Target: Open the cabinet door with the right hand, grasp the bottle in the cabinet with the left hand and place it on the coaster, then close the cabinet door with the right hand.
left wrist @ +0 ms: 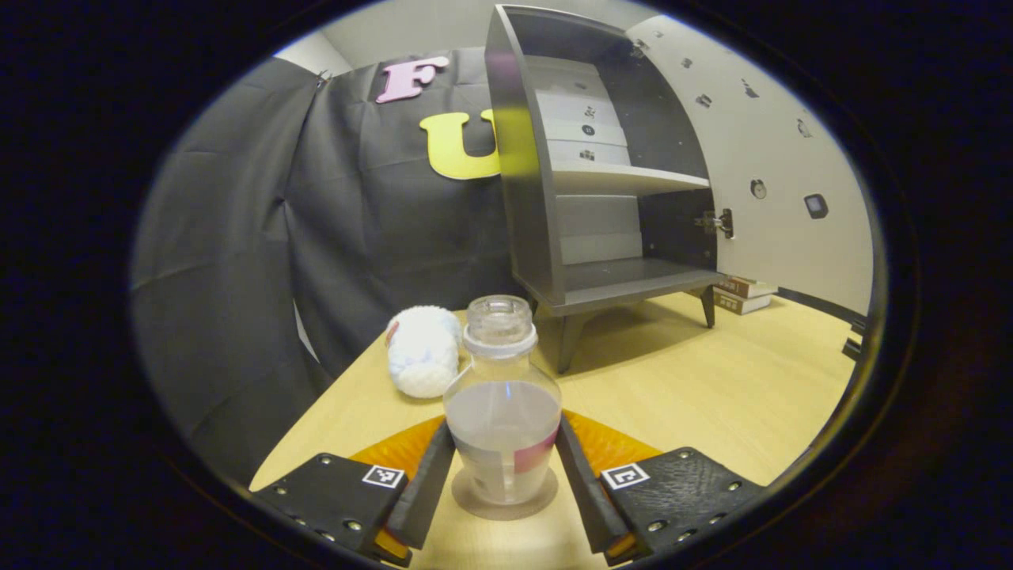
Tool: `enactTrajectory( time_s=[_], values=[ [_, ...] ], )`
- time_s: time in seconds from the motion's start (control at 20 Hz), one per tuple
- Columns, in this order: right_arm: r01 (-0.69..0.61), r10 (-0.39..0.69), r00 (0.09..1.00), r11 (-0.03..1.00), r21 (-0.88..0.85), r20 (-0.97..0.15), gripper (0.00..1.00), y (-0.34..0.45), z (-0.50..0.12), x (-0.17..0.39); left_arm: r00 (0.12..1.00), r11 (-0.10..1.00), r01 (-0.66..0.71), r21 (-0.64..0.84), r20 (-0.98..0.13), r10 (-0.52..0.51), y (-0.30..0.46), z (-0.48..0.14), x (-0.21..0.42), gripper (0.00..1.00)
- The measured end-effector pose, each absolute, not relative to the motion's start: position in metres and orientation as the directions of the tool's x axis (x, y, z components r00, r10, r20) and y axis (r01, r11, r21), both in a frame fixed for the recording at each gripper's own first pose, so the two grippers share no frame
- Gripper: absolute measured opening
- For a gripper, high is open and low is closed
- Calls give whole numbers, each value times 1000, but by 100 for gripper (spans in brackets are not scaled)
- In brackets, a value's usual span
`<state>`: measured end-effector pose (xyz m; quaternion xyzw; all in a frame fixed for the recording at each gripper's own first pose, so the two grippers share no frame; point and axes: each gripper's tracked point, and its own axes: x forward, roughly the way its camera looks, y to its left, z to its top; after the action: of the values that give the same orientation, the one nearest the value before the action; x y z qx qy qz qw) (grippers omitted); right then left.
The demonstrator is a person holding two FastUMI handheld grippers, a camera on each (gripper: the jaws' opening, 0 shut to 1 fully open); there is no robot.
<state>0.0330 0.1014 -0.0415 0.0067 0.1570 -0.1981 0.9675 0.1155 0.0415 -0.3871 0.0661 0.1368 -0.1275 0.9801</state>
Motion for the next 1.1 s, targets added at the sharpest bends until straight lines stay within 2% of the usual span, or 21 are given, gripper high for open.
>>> enactTrajectory(
  time_s=[0.1,0.25,0.45,0.5,0.6,0.75,1.0,1.05,1.1],
  values=[
    [381,-367,880,925,-14,-301,98,94,-43,34,942,961,249,122,-261,-211,47,-364,112,88],
    [375,-372,888,926,-41,-271,98,72,-45,43,955,964,220,148,-235,-182,46,-328,100,88],
    [319,-316,917,947,-27,-245,98,61,-41,51,974,971,166,175,-184,-133,42,-264,72,88],
    [307,-306,922,951,-31,-238,93,57,-43,53,976,970,157,185,-180,-123,38,-251,65,87],
    [266,-264,931,964,-25,-252,93,58,-53,52,981,968,135,214,-165,-101,30,-224,48,88],
    [210,-202,947,978,6,-252,93,58,-52,56,982,973,162,164,-128,-142,-4,-179,18,88],
    [75,-66,976,997,36,-208,93,77,-28,70,988,981,136,139,-90,-125,-38,-113,-17,87],
    [40,-31,981,998,40,-192,98,86,-18,74,987,979,148,138,-89,-137,-49,-101,-20,87],
    [6,1,985,999,38,-174,93,94,-9,77,982,977,173,128,-94,-162,-62,-90,-22,87]
  ],
)
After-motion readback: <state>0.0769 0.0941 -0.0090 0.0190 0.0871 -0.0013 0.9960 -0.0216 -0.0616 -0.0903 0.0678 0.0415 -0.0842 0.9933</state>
